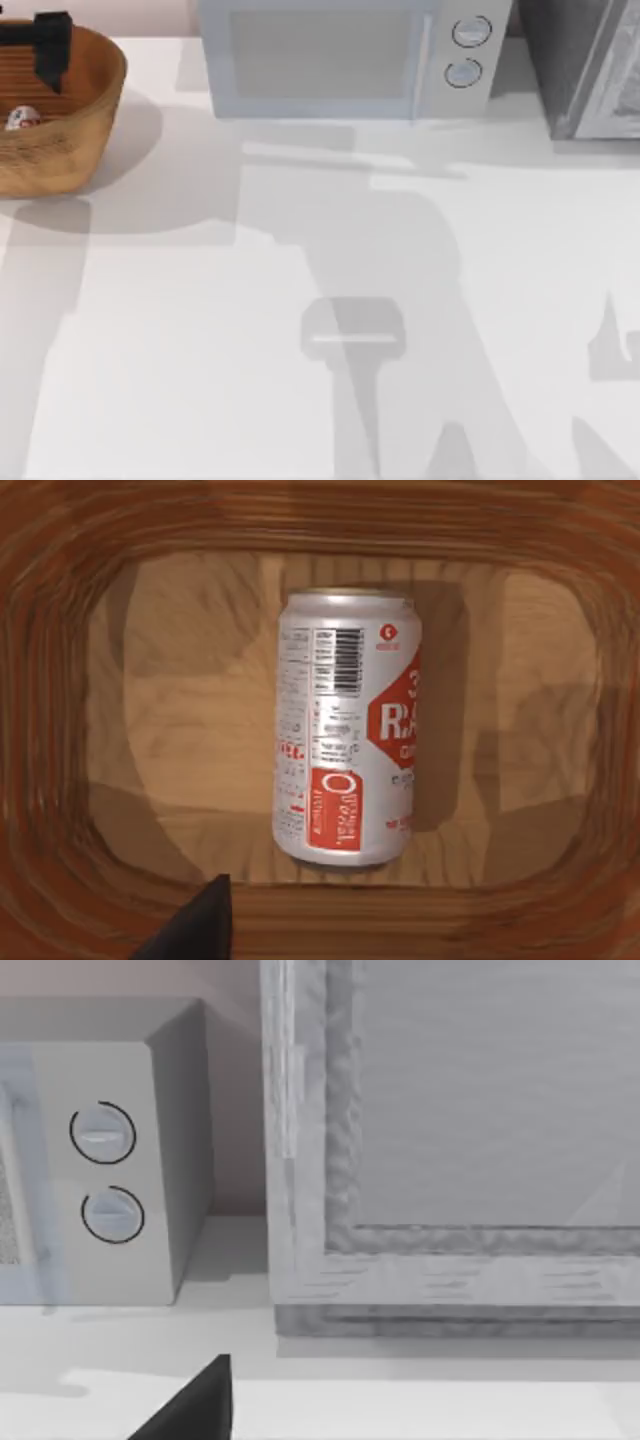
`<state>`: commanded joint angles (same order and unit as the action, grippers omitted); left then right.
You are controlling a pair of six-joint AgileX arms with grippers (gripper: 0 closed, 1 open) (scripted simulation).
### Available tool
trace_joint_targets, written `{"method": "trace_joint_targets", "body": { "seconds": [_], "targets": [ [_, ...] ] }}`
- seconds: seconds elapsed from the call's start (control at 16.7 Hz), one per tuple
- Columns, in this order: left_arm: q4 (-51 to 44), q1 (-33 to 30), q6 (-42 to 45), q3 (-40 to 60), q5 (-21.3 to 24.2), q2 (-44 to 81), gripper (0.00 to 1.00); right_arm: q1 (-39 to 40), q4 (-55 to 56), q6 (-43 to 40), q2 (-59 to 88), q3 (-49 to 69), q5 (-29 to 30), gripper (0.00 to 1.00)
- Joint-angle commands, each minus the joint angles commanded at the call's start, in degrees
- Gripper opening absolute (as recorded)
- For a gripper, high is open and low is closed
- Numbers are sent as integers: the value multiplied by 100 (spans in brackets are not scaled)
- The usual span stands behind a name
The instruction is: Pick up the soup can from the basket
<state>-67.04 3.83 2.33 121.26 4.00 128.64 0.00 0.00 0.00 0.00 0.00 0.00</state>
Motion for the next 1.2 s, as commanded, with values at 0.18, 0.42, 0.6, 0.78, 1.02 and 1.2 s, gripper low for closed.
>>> {"method": "trace_joint_targets", "body": {
  "seconds": [0.18,0.42,0.6,0.78,1.02,1.2],
  "targets": [
    [-759,70,176,1188,13,1027,100,0,0,0,0,0,0,100],
    [-1458,154,395,2337,12,1840,100,0,0,0,0,0,0,100],
    [-1715,192,497,2824,9,2104,100,0,0,0,0,0,0,100],
    [-1755,199,515,2911,9,2159,100,0,0,0,0,0,0,100],
    [-1747,164,510,2900,8,2147,100,0,0,0,0,0,0,100],
    [-1552,174,495,2686,7,2134,100,0,0,0,0,0,0,100]
  ]
}}
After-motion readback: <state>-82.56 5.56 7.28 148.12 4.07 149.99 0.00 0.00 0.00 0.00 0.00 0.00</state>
